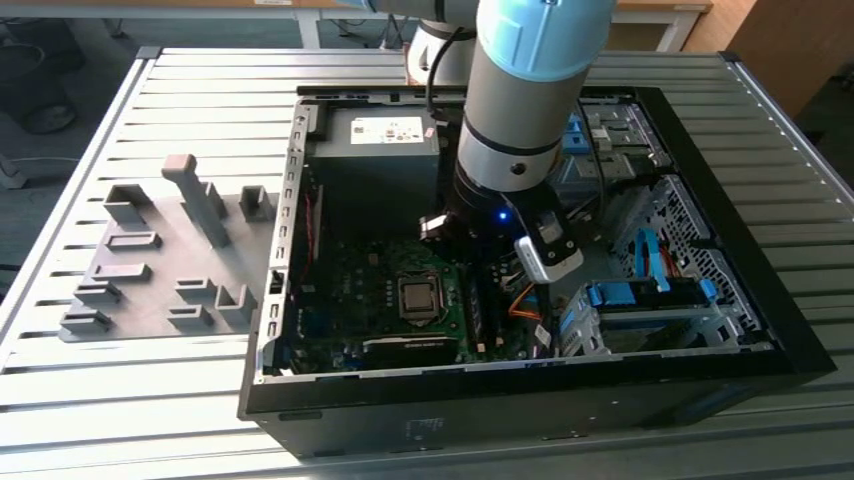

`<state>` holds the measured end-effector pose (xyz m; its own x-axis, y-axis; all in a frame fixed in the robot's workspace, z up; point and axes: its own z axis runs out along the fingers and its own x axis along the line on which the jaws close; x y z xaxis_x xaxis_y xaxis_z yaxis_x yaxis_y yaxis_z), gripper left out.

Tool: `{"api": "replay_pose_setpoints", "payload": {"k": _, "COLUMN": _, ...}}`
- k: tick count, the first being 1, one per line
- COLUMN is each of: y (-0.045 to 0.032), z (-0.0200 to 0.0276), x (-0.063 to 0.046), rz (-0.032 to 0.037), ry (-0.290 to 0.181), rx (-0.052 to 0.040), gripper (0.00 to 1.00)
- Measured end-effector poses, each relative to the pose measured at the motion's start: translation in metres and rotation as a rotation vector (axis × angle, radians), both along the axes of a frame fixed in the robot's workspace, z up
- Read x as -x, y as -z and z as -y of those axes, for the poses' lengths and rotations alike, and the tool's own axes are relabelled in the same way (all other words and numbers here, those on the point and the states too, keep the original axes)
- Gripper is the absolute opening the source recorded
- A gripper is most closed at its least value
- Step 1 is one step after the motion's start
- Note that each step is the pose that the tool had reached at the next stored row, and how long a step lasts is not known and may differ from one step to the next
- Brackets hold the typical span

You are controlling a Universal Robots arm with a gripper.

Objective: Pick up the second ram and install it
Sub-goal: 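Insert the second ram into the second slot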

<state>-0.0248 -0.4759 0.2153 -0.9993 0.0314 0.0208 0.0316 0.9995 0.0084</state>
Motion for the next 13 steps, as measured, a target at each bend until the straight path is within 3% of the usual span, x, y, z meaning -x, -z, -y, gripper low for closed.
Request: {"api": "replay_pose_setpoints", "payload": {"k": 13, "y": 0.0045, "z": 0.0001, "x": 0.0001, "rz": -0.0001, "ry": 0.000, "rx": -0.0007, "gripper": 0.14}}
